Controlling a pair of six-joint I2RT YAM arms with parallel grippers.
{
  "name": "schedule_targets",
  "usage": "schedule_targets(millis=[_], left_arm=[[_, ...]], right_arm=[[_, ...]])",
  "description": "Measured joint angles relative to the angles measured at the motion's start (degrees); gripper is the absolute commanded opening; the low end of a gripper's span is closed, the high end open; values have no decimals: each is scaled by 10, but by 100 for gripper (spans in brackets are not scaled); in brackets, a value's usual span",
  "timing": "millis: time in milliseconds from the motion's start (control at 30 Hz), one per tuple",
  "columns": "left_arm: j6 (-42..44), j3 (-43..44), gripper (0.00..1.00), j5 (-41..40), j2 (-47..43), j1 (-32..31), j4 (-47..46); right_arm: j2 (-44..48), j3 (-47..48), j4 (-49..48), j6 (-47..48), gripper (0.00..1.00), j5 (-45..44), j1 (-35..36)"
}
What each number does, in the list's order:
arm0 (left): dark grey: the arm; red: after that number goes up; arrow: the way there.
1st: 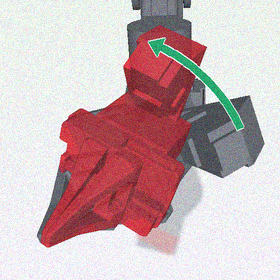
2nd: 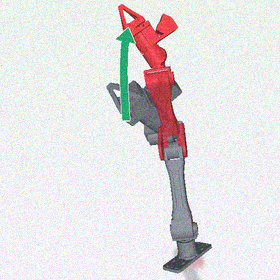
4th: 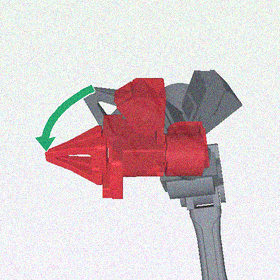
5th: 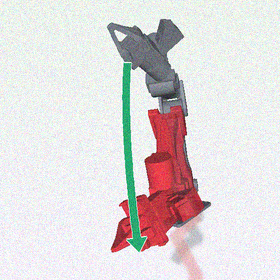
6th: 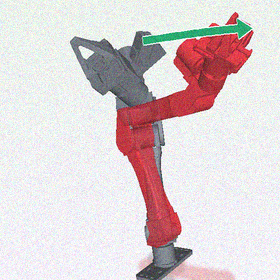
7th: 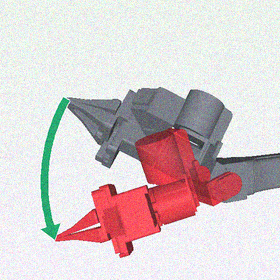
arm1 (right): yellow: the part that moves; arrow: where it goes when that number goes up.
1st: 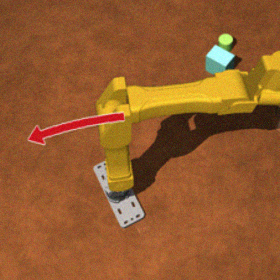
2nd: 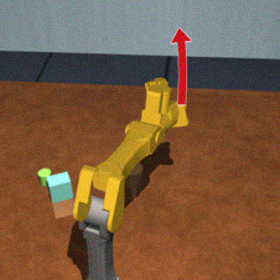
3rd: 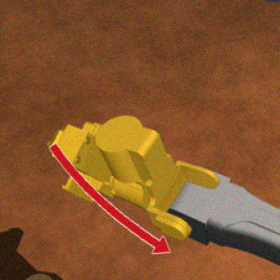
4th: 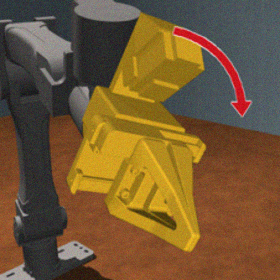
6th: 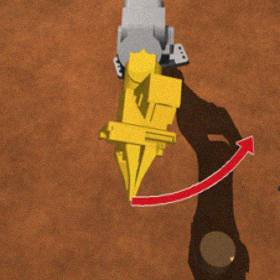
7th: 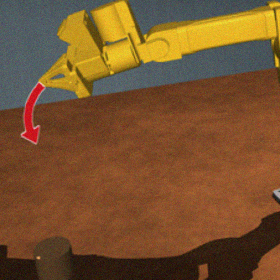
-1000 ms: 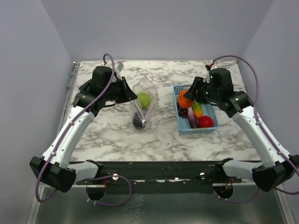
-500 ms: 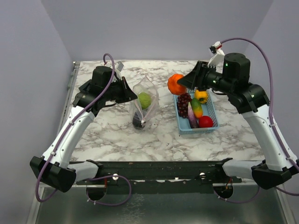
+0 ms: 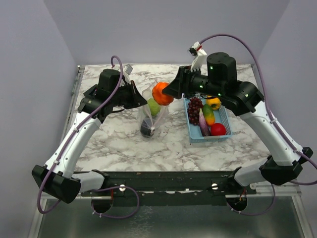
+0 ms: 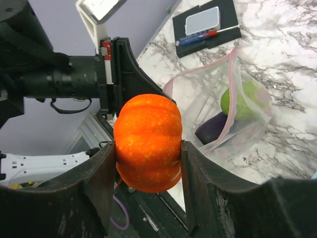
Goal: Place the food in the zip-top bag and seal the zipper
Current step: Place the fake vegetable in the zipper food storage bag.
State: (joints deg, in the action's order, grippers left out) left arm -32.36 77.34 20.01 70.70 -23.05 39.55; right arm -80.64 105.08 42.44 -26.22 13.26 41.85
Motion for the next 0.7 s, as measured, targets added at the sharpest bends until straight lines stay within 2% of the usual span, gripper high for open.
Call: schedule_targets(millis=[367,700], left_arm=[[-8,20,0,0,4,-7,1],[-13,32,0,0,10,-19,5]], right_arm=[[-64,10,37,28,19,-108,56],[-81,-7,64,49,30,-166,85]])
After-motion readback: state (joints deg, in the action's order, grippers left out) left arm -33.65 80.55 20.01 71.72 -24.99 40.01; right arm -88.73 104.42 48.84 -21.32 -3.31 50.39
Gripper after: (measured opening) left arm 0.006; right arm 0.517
